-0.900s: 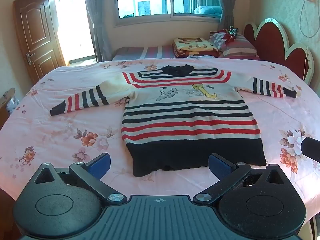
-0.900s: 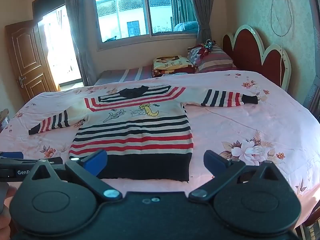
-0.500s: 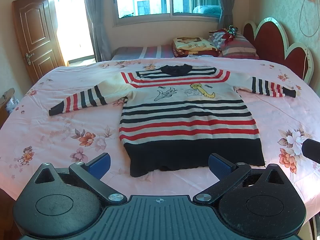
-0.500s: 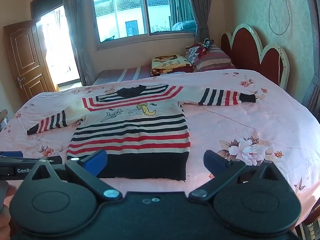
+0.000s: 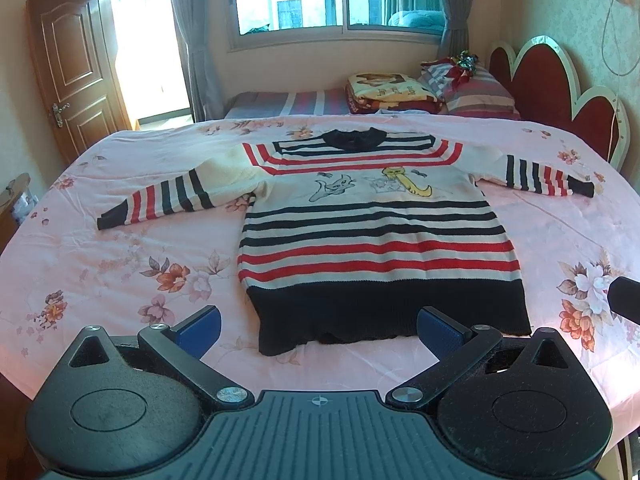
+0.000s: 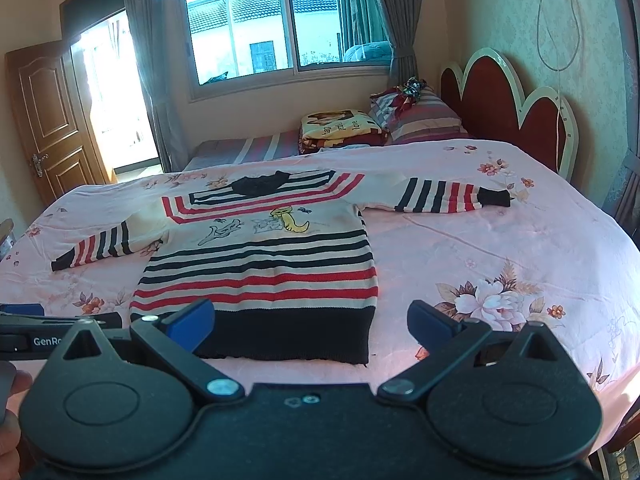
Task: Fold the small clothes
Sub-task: 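Move both tools over the striped sweater toward its sleeves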
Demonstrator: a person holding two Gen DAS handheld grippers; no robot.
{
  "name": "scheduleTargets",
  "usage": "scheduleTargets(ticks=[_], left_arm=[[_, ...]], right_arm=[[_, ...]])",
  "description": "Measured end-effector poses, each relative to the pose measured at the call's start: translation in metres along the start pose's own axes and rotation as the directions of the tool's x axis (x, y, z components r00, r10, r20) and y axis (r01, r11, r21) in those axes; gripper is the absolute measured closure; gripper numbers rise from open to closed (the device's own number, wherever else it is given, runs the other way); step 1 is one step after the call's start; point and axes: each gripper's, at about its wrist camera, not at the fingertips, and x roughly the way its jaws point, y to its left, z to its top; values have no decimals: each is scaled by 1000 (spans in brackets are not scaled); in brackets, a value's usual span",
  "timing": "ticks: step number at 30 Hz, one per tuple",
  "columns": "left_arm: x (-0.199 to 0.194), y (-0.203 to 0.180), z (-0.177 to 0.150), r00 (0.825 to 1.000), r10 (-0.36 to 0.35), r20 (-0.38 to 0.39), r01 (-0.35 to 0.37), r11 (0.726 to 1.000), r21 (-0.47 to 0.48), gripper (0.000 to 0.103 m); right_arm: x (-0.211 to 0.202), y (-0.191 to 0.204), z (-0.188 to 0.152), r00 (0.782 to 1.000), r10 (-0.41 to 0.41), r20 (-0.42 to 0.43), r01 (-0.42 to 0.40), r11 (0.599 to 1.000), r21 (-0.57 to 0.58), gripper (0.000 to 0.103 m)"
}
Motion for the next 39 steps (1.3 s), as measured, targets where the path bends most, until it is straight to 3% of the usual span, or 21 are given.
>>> scheduleTargets(ticks=[5, 8, 14, 18, 23, 29, 39], left_arm=[[1, -1, 0, 1000, -2, 0, 2, 1000, -5, 0], [2, -1, 1, 1000, -1, -1, 1, 1000, -5, 0], [7, 0, 5, 1000, -3, -7, 3, 1000, -8, 0], [13, 0, 9, 1000, -3, -10, 2, 1000, -8, 0], [22, 1, 16, 1000, 7, -14, -7, 1000, -8, 0], [38, 3, 27, 1000, 22, -19, -22, 1000, -9, 0], [86, 3, 51, 998, 38, -52, -39, 999, -15, 0]], right_arm=[[-1, 2, 1, 999, 8, 51, -9, 1000, 2, 1], [1, 4, 2, 1000, 0, 19, 0, 1000, -1, 1], [2, 5, 5, 999, 6, 33, -6, 1000, 5, 1], [9, 5, 6, 999, -2, -47, 3, 1000, 15, 1], [19, 2, 11, 997, -17, -72, 18, 1000, 13, 1], [33, 1, 20, 998, -52, -36, 51, 998, -24, 1], [75, -6, 37, 996, -72, -44, 70, 997, -27, 1]])
